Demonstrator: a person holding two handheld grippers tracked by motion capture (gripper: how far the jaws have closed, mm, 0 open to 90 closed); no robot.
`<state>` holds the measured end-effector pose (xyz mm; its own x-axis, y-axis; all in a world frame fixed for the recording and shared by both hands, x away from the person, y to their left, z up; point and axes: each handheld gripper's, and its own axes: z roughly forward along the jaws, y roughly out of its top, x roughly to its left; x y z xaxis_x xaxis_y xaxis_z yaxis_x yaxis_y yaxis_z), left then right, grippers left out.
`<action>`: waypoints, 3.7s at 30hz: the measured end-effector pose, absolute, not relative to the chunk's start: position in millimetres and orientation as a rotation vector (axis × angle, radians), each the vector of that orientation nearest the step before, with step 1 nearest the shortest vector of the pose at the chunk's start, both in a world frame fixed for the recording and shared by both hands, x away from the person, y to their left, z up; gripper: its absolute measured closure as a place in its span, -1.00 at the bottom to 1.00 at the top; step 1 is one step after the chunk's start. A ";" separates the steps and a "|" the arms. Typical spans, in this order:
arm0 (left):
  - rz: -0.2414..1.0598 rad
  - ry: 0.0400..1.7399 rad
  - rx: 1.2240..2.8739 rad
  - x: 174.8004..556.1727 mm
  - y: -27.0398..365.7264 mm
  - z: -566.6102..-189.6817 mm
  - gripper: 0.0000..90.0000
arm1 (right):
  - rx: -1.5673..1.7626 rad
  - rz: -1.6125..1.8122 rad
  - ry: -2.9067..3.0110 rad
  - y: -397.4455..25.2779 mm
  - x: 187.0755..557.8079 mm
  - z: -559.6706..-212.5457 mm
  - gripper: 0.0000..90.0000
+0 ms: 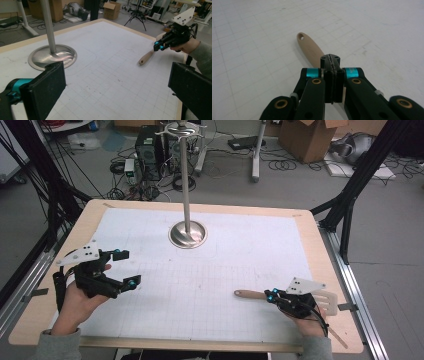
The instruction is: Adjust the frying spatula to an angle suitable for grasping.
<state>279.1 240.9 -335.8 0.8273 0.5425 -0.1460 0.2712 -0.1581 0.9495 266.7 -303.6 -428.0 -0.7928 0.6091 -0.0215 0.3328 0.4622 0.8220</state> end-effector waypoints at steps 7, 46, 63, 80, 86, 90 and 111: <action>0.284 0.647 1.746 274.3 248.2 -335.8 -0.96 | 0.747 1.253 2.464 -287.9 272.6 -431.0 1.00; 0.308 0.694 1.728 265.8 264.7 -338.4 -0.96 | 0.793 1.139 2.515 -268.7 287.4 -448.9 1.00; 0.335 0.719 1.714 256.7 275.4 -337.1 -0.96 | 0.837 1.124 2.463 -265.8 298.3 -449.2 1.00; 0.356 0.741 1.713 248.9 282.8 -337.4 -0.96 | 0.926 1.086 2.406 -260.0 311.5 -449.2 1.00; 0.364 0.754 1.710 245.0 286.6 -337.9 -0.96 | 0.957 1.083 2.382 -259.6 316.9 -449.8 1.00; 0.368 0.760 1.709 242.7 287.6 -338.9 -0.96 | 0.971 1.083 2.369 -259.4 320.1 -450.2 1.00; 0.377 0.780 1.714 236.5 293.2 -341.7 -0.96 | 1.046 1.085 2.319 -261.8 333.8 -450.8 1.00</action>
<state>236.5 293.2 -341.7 0.7268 0.6711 -0.1464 0.3024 -0.1212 0.9454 333.8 -261.8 -450.8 -0.6541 0.7561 -0.0209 0.4683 0.4265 0.7738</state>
